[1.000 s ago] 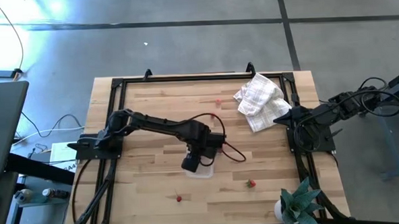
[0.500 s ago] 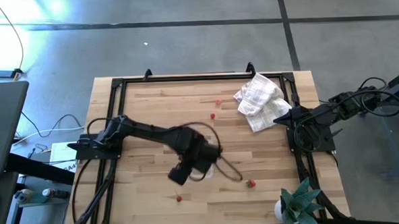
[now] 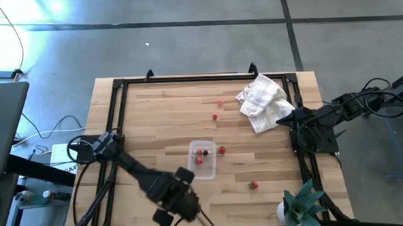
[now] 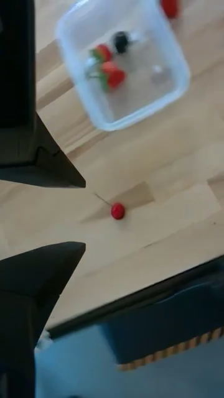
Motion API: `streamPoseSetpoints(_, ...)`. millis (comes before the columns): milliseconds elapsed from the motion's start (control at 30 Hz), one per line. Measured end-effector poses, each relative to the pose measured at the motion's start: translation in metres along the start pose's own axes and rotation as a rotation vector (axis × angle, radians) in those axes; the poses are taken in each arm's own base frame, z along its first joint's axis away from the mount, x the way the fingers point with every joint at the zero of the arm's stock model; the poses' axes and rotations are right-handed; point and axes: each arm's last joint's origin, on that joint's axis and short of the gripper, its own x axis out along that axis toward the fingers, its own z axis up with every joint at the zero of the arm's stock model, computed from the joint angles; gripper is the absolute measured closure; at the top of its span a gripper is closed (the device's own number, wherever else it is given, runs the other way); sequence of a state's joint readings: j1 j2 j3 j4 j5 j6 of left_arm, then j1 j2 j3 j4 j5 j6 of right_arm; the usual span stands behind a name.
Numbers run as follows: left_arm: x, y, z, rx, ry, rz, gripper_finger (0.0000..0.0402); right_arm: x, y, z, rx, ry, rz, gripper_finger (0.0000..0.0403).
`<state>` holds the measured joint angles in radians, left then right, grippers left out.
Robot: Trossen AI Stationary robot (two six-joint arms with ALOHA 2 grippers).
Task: Pick and placing Produce into tupperware
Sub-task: Put the red cherry into the transparent container
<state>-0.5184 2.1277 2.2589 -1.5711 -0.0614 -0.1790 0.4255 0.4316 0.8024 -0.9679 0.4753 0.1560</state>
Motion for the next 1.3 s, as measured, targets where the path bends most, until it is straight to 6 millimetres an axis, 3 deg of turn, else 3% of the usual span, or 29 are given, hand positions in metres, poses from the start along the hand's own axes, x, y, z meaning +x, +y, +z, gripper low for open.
streamPoseSetpoints(333, -0.002, -0.032, -0.007, -0.626, -0.048, 0.064, 0.0263, 0.0, 0.0, 0.0, 0.0, 0.0, 0.0, 0.0402)
streamPoseSetpoints(500, -0.002, -0.05, -0.012, -0.788, -0.065, 0.07, 0.0263, 0.0, 0.0, 0.0, 0.0, 0.0, 0.0, 0.0402)
streamPoseSetpoints(767, 0.039, -0.097, -0.041, -0.957, 0.108, 0.146, 0.0263, 0.0, 0.0, 0.0, 0.0, 0.0, 0.0, 0.0402)
streamPoseSetpoints(900, 0.059, -0.102, -0.052, -1.144, 0.191, 0.206, 0.0263, 0.0, 0.0, 0.0, 0.0, 0.0, 0.0, 0.0402)
streamPoseSetpoints(1067, 0.072, -0.098, -0.05, -1.097, 0.217, 0.176, 0.0263, 0.0, 0.0, 0.0, 0.0, 0.0, -0.001, 0.0402)
streamPoseSetpoints(1300, 0.077, -0.082, -0.034, -0.647, 0.107, 0.138, 0.0263, 0.0, 0.0, 0.0, 0.0, 0.0, 0.0, 0.0402)
